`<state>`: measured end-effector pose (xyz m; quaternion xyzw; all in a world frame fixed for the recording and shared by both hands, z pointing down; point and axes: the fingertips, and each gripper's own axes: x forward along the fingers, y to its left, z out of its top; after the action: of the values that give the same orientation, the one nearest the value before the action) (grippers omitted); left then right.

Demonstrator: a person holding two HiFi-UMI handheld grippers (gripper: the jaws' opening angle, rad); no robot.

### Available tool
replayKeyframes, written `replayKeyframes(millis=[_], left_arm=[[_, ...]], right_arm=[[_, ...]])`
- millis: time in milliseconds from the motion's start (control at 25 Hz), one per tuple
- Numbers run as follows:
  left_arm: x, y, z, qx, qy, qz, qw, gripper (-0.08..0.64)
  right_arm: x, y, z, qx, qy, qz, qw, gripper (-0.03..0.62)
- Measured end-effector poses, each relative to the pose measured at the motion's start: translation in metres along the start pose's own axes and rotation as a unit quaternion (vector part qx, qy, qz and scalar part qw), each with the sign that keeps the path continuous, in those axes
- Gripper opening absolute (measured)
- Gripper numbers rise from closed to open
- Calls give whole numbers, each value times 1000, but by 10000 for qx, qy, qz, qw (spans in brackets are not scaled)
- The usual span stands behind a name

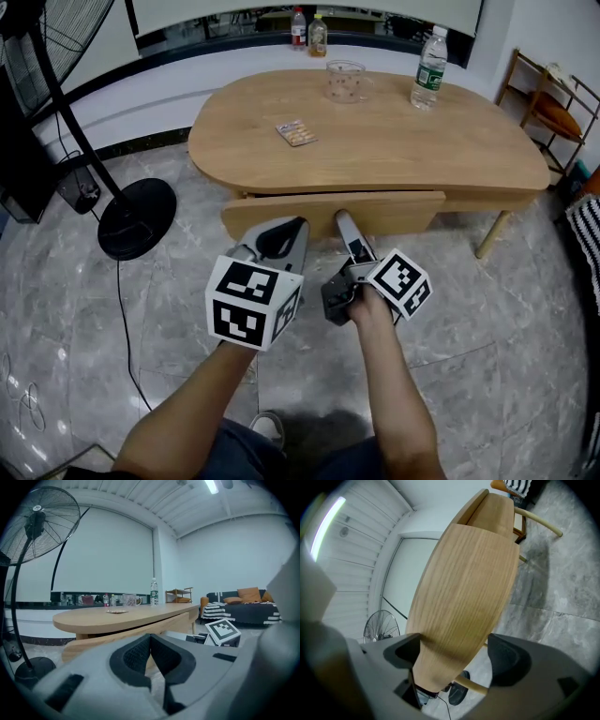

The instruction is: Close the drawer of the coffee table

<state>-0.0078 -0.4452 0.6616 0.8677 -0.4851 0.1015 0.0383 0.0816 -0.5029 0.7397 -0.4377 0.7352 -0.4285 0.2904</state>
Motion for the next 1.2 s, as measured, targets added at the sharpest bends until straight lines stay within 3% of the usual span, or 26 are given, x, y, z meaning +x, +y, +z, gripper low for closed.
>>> replayKeyframes(millis=[320, 880, 1000, 1200], left_arm=[[24, 2, -6, 128, -20, -285, 9995, 2], [22, 11, 3, 36, -90, -224, 9997, 2], [18, 9, 15, 166, -152, -167, 9996, 2], [2, 13, 35, 153, -218, 51, 9996, 2]], right_arm=[[23, -6, 11, -45, -157, 62, 9998, 452], [44, -9, 14, -61, -190, 57, 9998, 453], [39, -9, 15, -55, -117, -71, 9999, 416], [15, 8, 19, -687, 201, -317, 9969, 377]])
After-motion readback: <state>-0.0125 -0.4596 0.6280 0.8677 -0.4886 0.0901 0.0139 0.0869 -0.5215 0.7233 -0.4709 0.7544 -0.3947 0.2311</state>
